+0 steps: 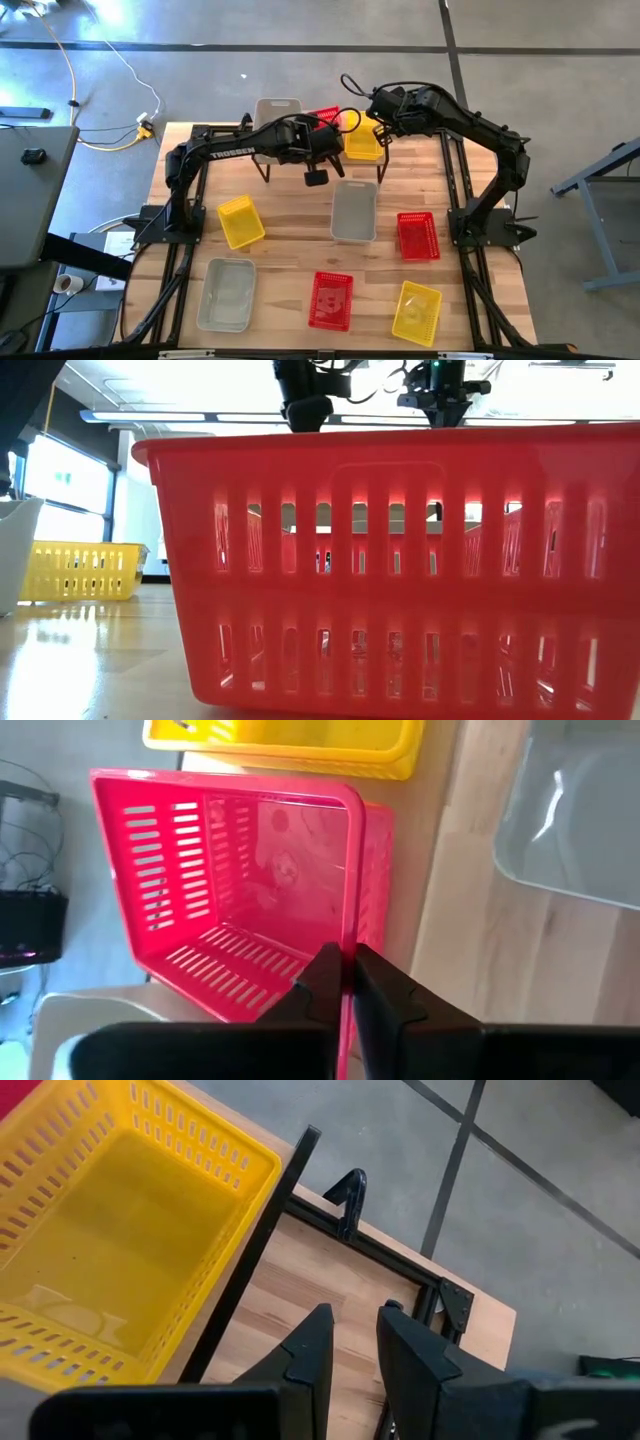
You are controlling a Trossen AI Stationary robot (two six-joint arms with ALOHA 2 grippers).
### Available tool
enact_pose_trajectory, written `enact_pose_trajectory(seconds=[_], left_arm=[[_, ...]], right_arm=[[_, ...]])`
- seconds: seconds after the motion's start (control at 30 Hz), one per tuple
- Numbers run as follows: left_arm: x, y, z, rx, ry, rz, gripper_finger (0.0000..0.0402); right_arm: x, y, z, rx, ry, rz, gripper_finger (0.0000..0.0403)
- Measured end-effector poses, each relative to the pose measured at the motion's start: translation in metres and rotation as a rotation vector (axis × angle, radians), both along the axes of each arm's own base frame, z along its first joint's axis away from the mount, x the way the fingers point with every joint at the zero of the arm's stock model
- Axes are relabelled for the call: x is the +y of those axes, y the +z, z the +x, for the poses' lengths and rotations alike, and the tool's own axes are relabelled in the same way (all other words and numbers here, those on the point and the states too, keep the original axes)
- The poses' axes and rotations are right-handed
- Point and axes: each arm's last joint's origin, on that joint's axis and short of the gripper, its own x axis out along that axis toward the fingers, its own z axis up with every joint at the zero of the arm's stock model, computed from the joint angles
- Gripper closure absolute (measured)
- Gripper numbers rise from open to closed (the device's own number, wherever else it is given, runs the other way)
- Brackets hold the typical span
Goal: Stack baskets on shelf by color
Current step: Put the top red bin on the shelf
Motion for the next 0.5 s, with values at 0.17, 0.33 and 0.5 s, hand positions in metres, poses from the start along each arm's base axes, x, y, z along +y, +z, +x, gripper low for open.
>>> enact_pose_trajectory(seconds=[0.17,0.33,0.5], left_arm=[[-0.0003,-0.0001,0.0001,-0.002,-0.003,-0.006,0.038],[-0.0001,-0.0001,0.0001,-0.002,-0.003,-0.005,0.0372],[-0.0001,-0.0001,0.0001,-0.002,-0.003,-0.005,0.0363]], right_arm=[[0.0001,0.0,0.0,0.0,0.0,0.0,0.0334],[0.0001,0.0,0.0,0.0,0.0,0.0,0.0334],[0.0001,0.0,0.0,0.0,0.001,0.0,0.0334]])
